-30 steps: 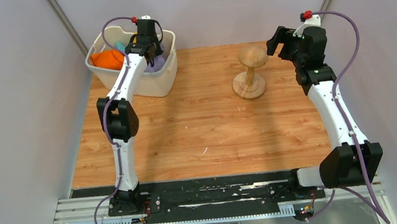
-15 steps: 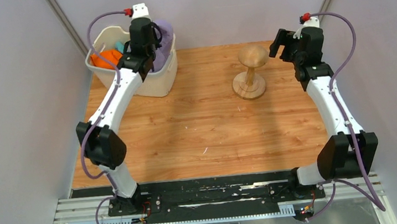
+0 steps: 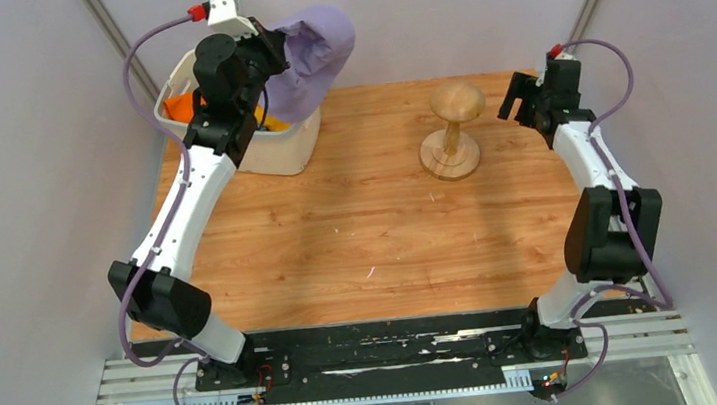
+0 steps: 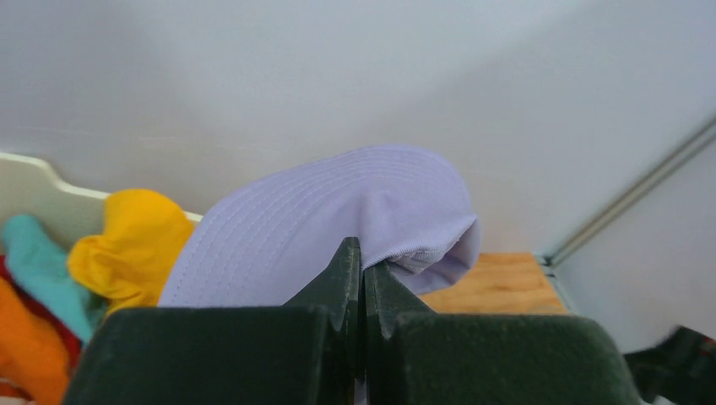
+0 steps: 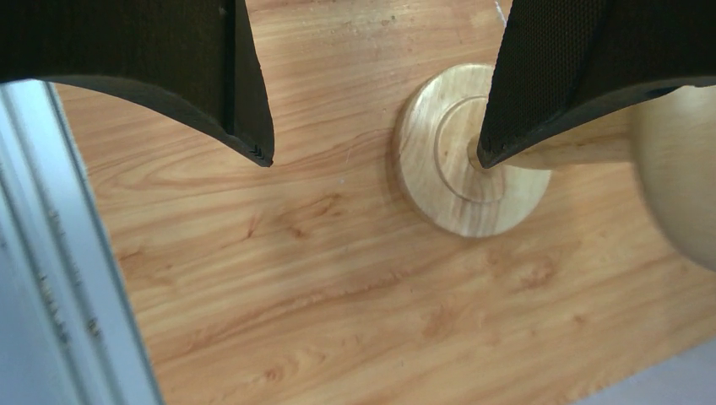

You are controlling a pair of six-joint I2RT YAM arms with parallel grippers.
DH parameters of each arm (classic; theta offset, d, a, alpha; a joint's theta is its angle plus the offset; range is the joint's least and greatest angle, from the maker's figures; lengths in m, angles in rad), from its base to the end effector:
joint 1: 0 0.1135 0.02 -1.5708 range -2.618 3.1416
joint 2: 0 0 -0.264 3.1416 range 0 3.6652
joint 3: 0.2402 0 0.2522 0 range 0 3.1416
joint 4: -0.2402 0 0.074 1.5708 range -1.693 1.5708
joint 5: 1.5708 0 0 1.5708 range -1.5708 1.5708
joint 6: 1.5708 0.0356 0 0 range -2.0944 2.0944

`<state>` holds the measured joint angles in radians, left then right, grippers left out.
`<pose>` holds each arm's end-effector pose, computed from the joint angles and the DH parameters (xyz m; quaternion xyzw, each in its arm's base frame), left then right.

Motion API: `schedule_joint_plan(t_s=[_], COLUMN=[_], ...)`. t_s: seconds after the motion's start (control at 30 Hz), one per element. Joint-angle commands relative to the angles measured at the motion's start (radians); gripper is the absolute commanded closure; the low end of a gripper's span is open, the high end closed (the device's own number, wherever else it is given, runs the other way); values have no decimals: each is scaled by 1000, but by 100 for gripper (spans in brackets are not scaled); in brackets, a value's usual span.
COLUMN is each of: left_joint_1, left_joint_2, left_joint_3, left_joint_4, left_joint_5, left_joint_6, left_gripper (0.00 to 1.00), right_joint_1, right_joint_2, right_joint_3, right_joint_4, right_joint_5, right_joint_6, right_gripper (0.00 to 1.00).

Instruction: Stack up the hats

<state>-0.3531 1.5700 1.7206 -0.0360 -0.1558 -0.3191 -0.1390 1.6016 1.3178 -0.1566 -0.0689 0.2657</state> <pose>0.3410 -0.1198 0.4861 -0.0468 0.6643 -0.1965 0.7196 0.3758 -0.0501 0.3197 0.1516 0.8305 0.0629 0.5324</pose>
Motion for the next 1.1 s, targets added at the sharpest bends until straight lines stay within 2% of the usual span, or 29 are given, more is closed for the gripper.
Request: schedule_joint_plan(t_s=[0.0, 0.13, 0.33, 0.6, 1.07], left_joint_1=[-2, -12, -38, -59, -72], left_joint_2=[-8, -9, -6, -7, -42], left_joint_3=[-11, -28, -34, -32, -63], left_joint_4=[93, 146, 186, 228, 255], left_joint_5=[184, 272, 313, 354, 360], left_joint_6=[-87, -139, -169, -213, -221], left_gripper=[100, 100, 100, 100, 100], right_joint_1=[-11, -11, -10, -6, 44], right_joint_2=[87, 142, 219, 321, 443], right_joint_3=[45, 49, 72, 110, 158], right_joint_4=[-79, -90, -96, -125, -94], right_joint_5=[-53, -79, -187, -193, -401], right_joint_6=[4, 0, 9, -4, 16], right_gripper=[11, 11, 11, 11, 11])
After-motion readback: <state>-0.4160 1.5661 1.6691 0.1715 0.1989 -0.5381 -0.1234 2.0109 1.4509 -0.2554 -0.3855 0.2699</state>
